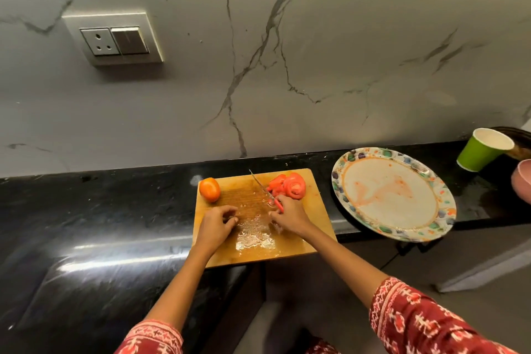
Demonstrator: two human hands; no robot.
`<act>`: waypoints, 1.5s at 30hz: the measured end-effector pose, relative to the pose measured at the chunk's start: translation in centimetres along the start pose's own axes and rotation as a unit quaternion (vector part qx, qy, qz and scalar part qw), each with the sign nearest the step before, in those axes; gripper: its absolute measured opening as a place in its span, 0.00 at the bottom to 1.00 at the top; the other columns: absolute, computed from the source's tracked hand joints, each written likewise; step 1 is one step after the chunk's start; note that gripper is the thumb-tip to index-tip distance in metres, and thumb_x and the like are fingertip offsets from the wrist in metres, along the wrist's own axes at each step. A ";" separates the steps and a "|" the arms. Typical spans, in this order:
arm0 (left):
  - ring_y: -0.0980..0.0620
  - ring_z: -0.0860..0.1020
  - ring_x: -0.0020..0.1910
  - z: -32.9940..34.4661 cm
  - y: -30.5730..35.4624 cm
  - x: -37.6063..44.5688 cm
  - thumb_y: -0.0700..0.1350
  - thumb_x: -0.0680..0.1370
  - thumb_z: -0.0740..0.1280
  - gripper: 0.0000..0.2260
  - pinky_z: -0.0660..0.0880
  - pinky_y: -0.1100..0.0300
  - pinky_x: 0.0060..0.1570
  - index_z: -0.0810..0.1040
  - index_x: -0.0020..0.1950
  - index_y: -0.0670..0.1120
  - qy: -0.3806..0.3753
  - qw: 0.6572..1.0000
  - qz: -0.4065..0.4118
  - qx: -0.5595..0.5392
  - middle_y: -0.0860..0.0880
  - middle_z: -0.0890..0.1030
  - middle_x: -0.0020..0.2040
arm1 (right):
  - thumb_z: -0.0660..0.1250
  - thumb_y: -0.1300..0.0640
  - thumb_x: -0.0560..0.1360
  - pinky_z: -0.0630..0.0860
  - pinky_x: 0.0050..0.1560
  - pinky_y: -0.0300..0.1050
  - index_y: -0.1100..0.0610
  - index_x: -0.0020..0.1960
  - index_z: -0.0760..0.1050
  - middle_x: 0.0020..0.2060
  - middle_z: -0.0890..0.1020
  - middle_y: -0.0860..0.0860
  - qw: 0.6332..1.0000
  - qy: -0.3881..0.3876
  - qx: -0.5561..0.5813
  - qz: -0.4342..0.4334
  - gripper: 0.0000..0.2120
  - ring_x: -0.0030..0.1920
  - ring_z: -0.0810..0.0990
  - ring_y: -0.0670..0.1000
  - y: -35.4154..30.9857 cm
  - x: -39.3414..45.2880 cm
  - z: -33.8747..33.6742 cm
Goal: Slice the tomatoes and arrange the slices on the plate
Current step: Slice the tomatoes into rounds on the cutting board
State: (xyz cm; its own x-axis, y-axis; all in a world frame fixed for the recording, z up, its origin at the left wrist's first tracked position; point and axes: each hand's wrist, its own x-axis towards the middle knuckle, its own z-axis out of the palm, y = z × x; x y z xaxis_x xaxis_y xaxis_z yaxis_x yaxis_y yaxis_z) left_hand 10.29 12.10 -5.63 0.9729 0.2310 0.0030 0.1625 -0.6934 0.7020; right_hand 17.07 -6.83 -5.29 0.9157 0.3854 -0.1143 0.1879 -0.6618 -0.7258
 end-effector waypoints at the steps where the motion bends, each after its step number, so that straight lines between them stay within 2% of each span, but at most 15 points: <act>1: 0.50 0.79 0.51 -0.2 -0.5 -0.2 0.37 0.73 0.70 0.13 0.73 0.63 0.52 0.80 0.57 0.41 0.008 1.000 -0.008 -0.005 0.45 0.82 0.52 | 0.65 0.61 0.73 0.69 0.35 0.42 0.59 0.46 0.72 0.37 0.76 0.52 1.000 -0.020 -0.009 0.005 0.03 0.37 0.74 0.50 -0.3 0.0 0.2; 3: 0.50 0.79 0.50 -0.5 -1.3 -0.5 0.37 0.72 0.71 0.11 0.73 0.61 0.52 0.81 0.54 0.41 0.035 0.999 -0.022 -0.021 0.45 0.83 0.51 | 0.65 0.61 0.74 0.69 0.32 0.38 0.57 0.48 0.72 0.36 0.77 0.49 0.999 -0.041 -0.020 0.008 0.04 0.36 0.75 0.49 -0.9 0.2 0.6; 6: 0.53 0.79 0.45 -0.9 -1.5 -0.8 0.40 0.72 0.71 0.07 0.76 0.57 0.51 0.83 0.49 0.42 0.087 0.994 -0.050 -0.053 0.46 0.84 0.46 | 0.64 0.63 0.75 0.74 0.31 0.38 0.59 0.52 0.73 0.39 0.81 0.53 0.998 -0.061 -0.019 -0.006 0.06 0.29 0.77 0.47 -1.4 1.0 0.3; 8: 0.51 0.80 0.42 -1.0 -1.2 -0.8 0.42 0.73 0.71 0.06 0.77 0.56 0.48 0.83 0.47 0.41 0.122 0.987 -0.080 -0.065 0.46 0.84 0.43 | 0.64 0.63 0.75 0.75 0.31 0.38 0.60 0.52 0.73 0.41 0.81 0.54 0.997 -0.071 -0.012 -0.012 0.06 0.29 0.77 0.46 -1.6 1.9 -0.2; 11: 0.46 0.80 0.47 -1.3 -0.6 -0.2 0.43 0.72 0.72 0.14 0.76 0.54 0.48 0.77 0.55 0.41 0.185 0.969 -0.146 -0.073 0.42 0.82 0.48 | 0.64 0.63 0.75 0.75 0.36 0.40 0.61 0.53 0.74 0.37 0.76 0.49 0.998 -0.065 -0.001 -0.021 0.07 0.33 0.75 0.46 -2.0 3.3 -0.8; 13: 0.41 0.76 0.56 -1.5 -0.4 0.6 0.43 0.71 0.73 0.25 0.74 0.49 0.54 0.68 0.65 0.42 0.174 0.966 -0.176 -0.073 0.41 0.78 0.57 | 0.65 0.61 0.76 0.76 0.36 0.39 0.60 0.55 0.74 0.37 0.76 0.48 0.996 -0.081 0.011 -0.032 0.08 0.33 0.75 0.46 -2.0 3.7 -0.9; 17: 0.40 0.67 0.67 -1.4 -0.4 2.0 0.43 0.70 0.74 0.39 0.66 0.45 0.64 0.54 0.74 0.45 0.060 0.980 -0.176 -0.074 0.41 0.66 0.69 | 0.66 0.59 0.77 0.73 0.30 0.32 0.60 0.56 0.71 0.43 0.79 0.53 0.988 -0.145 0.013 -0.041 0.09 0.31 0.76 0.42 -1.6 3.8 -1.0; 21: 0.37 0.62 0.70 -1.8 -1.2 3.7 0.49 0.72 0.72 0.43 0.62 0.41 0.67 0.46 0.76 0.48 0.063 0.975 -0.197 -0.079 0.39 0.60 0.72 | 0.65 0.58 0.77 0.75 0.33 0.35 0.60 0.58 0.71 0.48 0.81 0.58 0.992 -0.123 0.028 -0.022 0.12 0.32 0.76 0.44 -1.7 4.0 -1.0; 24: 0.37 0.66 0.67 -2.4 -1.5 5.1 0.52 0.75 0.68 0.35 0.65 0.42 0.64 0.52 0.75 0.51 0.027 0.983 -0.178 -0.035 0.39 0.64 0.70 | 0.66 0.56 0.77 0.74 0.37 0.38 0.60 0.59 0.71 0.46 0.79 0.55 0.994 -0.102 0.026 -0.007 0.13 0.34 0.75 0.44 -1.9 4.3 -1.2; 26: 0.39 0.70 0.61 -2.8 -1.4 5.7 0.52 0.76 0.65 0.24 0.69 0.46 0.58 0.60 0.69 0.50 0.018 0.986 -0.168 -0.012 0.39 0.69 0.65 | 0.66 0.55 0.77 0.74 0.36 0.37 0.59 0.59 0.71 0.46 0.79 0.55 0.996 -0.087 0.034 0.003 0.13 0.33 0.75 0.44 -2.1 4.1 -1.1; 28: 0.42 0.73 0.56 -2.9 -1.2 6.0 0.52 0.76 0.65 0.19 0.71 0.51 0.51 0.63 0.62 0.48 0.022 0.989 -0.145 0.017 0.41 0.72 0.60 | 0.65 0.56 0.77 0.74 0.31 0.34 0.58 0.58 0.71 0.47 0.80 0.56 0.996 -0.076 0.052 0.014 0.12 0.30 0.76 0.42 -2.1 3.9 -0.7; 31: 0.45 0.73 0.54 -2.8 -0.8 6.1 0.51 0.74 0.69 0.18 0.68 0.58 0.47 0.65 0.56 0.48 0.003 0.995 -0.094 0.026 0.45 0.71 0.58 | 0.64 0.56 0.77 0.73 0.28 0.32 0.59 0.55 0.70 0.46 0.81 0.57 0.995 -0.061 0.071 0.020 0.09 0.25 0.77 0.38 -2.6 3.4 0.0; 37: 0.54 0.72 0.46 -0.9 0.7 3.6 0.46 0.70 0.73 0.16 0.65 0.67 0.39 0.67 0.48 0.51 -0.014 0.998 0.026 -0.048 0.53 0.72 0.48 | 0.63 0.56 0.78 0.73 0.27 0.34 0.58 0.60 0.69 0.39 0.81 0.50 0.992 -0.041 0.121 0.022 0.12 0.25 0.77 0.42 -3.5 1.1 0.0; 42: 0.60 0.75 0.47 1.2 1.2 0.7 0.37 0.66 0.75 0.18 0.71 0.67 0.45 0.70 0.47 0.52 0.010 0.988 0.089 -0.123 0.55 0.76 0.47 | 0.55 0.60 0.81 0.70 0.25 0.33 0.60 0.56 0.69 0.35 0.80 0.49 0.988 -0.013 0.151 0.027 0.07 0.21 0.74 0.41 -2.5 -1.0 0.4; 45: 0.59 0.76 0.46 0.6 1.0 0.2 0.38 0.67 0.75 0.16 0.72 0.69 0.45 0.72 0.47 0.50 0.005 0.987 0.064 -0.144 0.54 0.78 0.46 | 0.53 0.61 0.82 0.69 0.24 0.32 0.60 0.54 0.69 0.35 0.79 0.50 0.988 -0.018 0.150 0.022 0.07 0.20 0.73 0.41 -2.6 -2.1 1.0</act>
State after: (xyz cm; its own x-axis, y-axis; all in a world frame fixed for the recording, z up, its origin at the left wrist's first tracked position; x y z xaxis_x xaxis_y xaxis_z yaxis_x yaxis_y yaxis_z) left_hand 10.80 11.00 -5.36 0.9806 0.1619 0.1106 -0.0164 -0.4942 0.8692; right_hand 14.33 -5.25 -3.86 0.9062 0.3869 -0.1707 0.0296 -0.4607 -0.8871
